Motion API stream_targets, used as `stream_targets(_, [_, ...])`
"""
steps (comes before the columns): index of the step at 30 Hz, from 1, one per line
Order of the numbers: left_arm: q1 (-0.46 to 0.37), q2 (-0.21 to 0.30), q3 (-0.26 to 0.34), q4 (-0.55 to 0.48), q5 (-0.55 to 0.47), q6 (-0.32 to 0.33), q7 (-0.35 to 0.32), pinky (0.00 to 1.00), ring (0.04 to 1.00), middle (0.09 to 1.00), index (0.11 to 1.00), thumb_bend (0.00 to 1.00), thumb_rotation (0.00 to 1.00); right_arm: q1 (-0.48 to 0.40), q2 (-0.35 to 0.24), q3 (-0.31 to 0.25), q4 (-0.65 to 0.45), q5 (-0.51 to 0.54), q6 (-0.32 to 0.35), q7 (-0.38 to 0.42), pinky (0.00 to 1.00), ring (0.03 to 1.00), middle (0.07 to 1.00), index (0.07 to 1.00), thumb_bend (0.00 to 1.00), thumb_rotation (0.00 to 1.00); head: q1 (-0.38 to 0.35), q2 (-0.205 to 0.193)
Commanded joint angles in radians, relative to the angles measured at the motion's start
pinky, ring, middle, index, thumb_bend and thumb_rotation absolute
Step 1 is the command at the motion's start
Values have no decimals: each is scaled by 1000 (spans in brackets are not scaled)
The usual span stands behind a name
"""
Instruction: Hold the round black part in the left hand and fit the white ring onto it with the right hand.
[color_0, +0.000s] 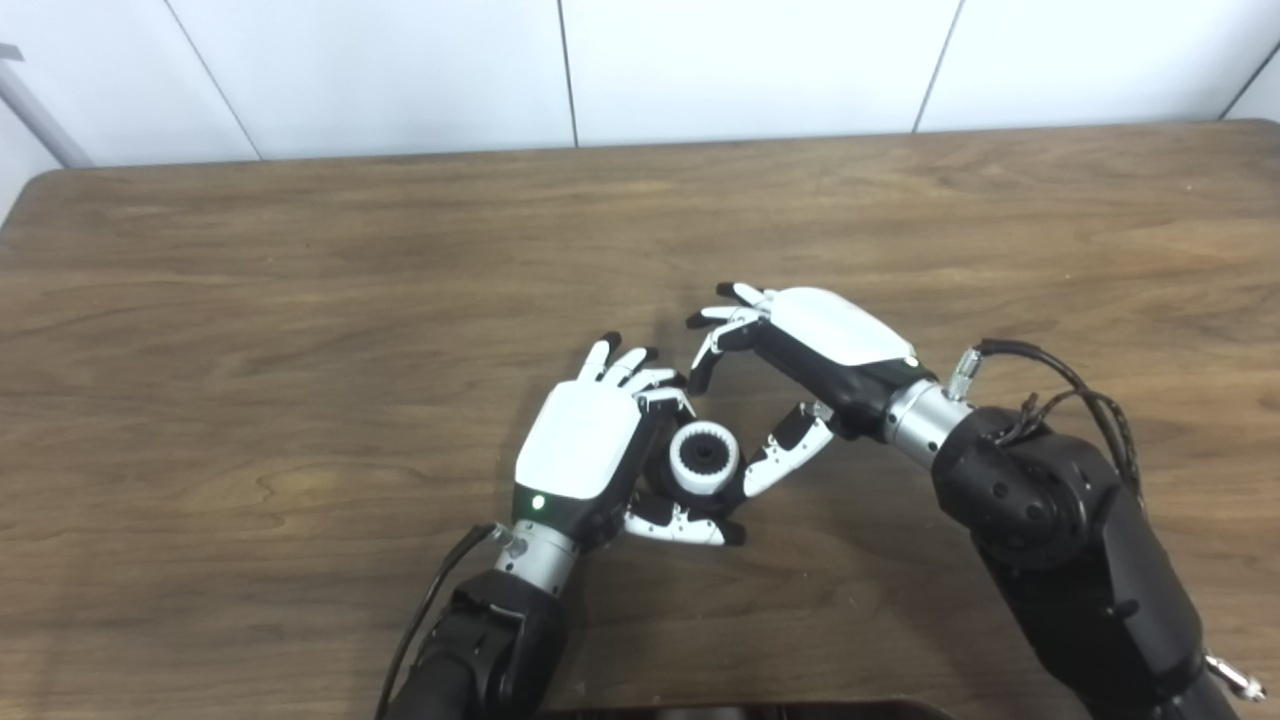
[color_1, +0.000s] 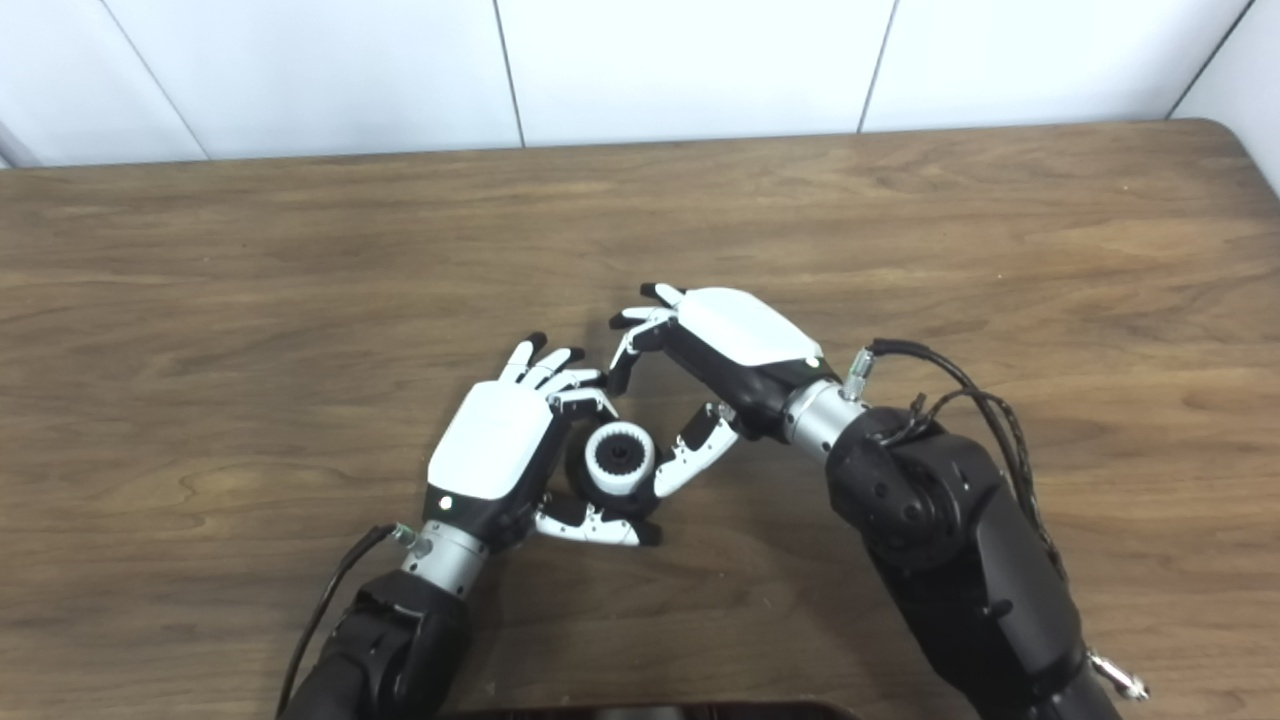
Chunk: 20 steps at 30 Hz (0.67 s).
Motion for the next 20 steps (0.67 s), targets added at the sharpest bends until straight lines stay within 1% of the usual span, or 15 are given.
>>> stream_targets(1, [-17, -4, 5, -19, -1, -10, 28, 1000, 903, 788, 483, 524, 52, -24, -14, -27, -36, -4, -2, -13, 1000, 1000, 883, 623, 1000, 202, 0, 1])
stream_targets(4, [-18, -4, 8, -16, -5, -11, 30, 1000, 903, 788, 483, 524, 52, -26, -30, -46, -43, 6, -8, -11, 1000, 1000, 883, 644, 1000, 228, -6, -3])
stream_targets(8, [-22, -1, 10, -10, 0, -11, 33, 1000, 902, 787, 483, 524, 53, -34, -54, -79, -69, 13, 21, 14, 1000, 1000, 886, 661, 1000, 235, -13, -11])
stream_targets(13, [-21, 4, 15, -11, -2, -11, 30, 1000, 898, 785, 483, 524, 53, -35, -92, -118, -71, 39, 17, 14, 1000, 1000, 891, 675, 1000, 261, -18, -18])
stream_targets(20, [-18, 7, 26, -17, 0, -2, 19, 1000, 900, 784, 486, 525, 59, -14, -113, -143, -82, 53, 10, -1, 1000, 999, 889, 687, 1000, 267, -23, -31])
